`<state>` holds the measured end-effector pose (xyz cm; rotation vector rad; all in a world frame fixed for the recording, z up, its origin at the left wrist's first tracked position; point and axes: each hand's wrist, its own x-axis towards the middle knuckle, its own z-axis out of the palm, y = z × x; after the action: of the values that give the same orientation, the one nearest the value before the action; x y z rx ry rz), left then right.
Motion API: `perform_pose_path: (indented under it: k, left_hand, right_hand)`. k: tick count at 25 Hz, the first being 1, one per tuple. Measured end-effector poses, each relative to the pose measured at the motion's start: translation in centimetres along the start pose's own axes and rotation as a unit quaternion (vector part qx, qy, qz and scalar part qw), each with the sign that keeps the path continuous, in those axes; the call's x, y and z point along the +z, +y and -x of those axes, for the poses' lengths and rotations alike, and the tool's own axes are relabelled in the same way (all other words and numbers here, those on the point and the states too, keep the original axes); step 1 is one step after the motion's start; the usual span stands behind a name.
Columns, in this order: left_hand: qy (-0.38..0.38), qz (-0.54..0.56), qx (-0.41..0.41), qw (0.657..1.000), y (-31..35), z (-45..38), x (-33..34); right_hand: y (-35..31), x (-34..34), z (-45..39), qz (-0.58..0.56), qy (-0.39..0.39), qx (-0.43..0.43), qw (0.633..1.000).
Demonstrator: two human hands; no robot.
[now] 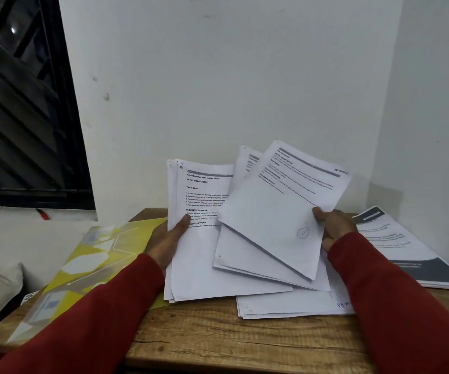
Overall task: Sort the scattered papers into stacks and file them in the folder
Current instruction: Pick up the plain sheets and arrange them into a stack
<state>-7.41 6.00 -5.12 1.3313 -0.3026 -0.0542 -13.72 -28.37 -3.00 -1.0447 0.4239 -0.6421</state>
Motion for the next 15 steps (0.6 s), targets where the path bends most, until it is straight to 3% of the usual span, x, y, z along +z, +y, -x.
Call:
perform_pose_path:
  k: [9,15]
  left_hand:
    - [-0.013,-0.028,0.026,0.999,-0.2,0.6,0.4]
    - [0.005,0.020,0.006,1.000,0.2,0.5,0.6]
  right_hand:
    - [1.9,3.9,5.8,0.038,-0.218,0.061,0.973]
    - [1.9,3.3,3.9,0.053,-0.134,0.015,0.989]
